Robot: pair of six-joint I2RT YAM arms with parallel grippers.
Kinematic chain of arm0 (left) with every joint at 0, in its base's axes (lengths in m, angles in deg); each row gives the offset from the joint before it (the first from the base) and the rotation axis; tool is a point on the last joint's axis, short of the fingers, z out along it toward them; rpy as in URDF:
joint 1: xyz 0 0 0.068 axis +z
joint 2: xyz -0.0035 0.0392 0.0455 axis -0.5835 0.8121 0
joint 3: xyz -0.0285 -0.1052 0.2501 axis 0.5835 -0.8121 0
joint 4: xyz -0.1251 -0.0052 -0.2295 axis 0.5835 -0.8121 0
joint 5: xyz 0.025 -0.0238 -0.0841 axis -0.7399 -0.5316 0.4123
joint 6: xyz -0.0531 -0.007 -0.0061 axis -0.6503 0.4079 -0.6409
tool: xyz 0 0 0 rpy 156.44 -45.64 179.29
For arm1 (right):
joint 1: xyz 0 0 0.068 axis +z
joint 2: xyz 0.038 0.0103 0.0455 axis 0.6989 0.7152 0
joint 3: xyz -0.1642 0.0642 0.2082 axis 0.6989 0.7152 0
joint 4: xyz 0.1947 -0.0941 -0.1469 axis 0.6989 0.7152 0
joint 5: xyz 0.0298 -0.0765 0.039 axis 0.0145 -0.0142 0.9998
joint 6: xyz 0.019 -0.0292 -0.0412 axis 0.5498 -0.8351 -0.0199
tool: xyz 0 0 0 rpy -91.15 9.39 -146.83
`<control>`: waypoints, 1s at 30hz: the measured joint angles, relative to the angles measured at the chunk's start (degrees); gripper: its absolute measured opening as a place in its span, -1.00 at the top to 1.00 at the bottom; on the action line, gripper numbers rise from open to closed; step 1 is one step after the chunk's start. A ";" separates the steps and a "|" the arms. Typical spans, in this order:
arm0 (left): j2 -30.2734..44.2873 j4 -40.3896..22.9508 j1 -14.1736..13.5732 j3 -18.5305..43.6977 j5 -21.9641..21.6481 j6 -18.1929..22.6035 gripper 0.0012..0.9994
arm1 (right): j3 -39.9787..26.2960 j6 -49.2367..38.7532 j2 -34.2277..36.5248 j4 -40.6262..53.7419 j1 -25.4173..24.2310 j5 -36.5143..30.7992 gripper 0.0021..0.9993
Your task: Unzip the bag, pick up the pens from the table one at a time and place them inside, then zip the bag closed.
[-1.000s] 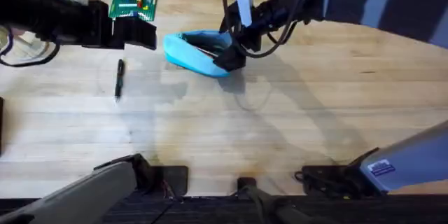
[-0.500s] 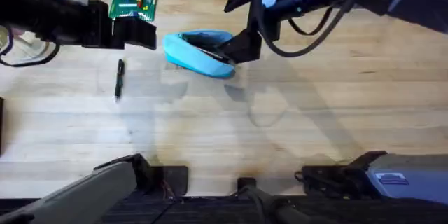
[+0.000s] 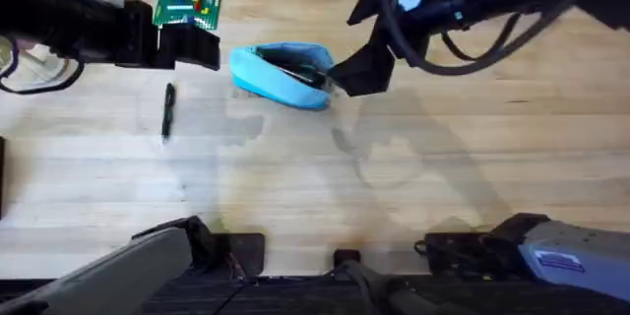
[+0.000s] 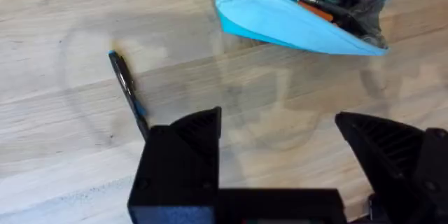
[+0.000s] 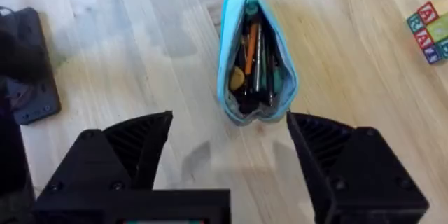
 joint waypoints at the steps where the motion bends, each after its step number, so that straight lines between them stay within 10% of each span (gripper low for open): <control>1: 0.00 0.00 0.00 0.00 0.00 0.00 -0.99 | 0.00 0.35 -0.75 0.77 0.00 -0.52 -1.00; 30: 0.00 0.00 0.00 0.00 0.00 0.00 -0.99 | 0.00 10.35 -8.58 16.31 0.00 -14.82 -1.00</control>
